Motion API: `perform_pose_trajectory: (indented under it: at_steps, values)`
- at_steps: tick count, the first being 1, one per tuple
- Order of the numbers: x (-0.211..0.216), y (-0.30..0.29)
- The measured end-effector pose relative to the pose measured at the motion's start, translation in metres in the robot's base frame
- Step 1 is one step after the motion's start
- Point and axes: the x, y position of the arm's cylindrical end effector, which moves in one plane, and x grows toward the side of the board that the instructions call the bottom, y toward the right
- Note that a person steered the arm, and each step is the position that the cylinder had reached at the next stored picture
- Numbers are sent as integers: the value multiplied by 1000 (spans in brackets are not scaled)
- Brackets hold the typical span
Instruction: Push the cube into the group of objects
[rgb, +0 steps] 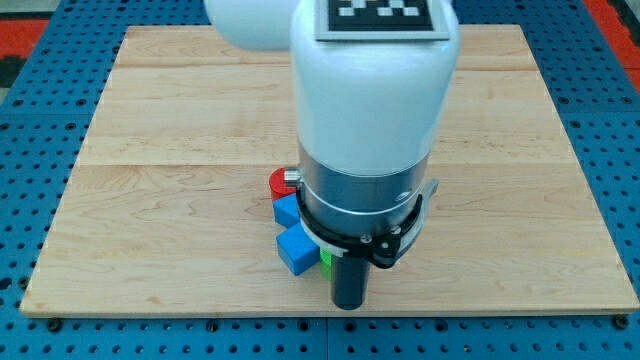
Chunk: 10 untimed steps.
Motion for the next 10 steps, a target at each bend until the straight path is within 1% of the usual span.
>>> perform_pose_trajectory:
  at_steps: [1,2,3,4,5,6,8,9,10]
  values:
    - [-4,18]
    - [-12,21]
    - [-23,9]
    - [-26,19]
    - [-26,61]
    - [-28,66]
    - [-34,32]
    - [-45,31]
    - [-32,43]
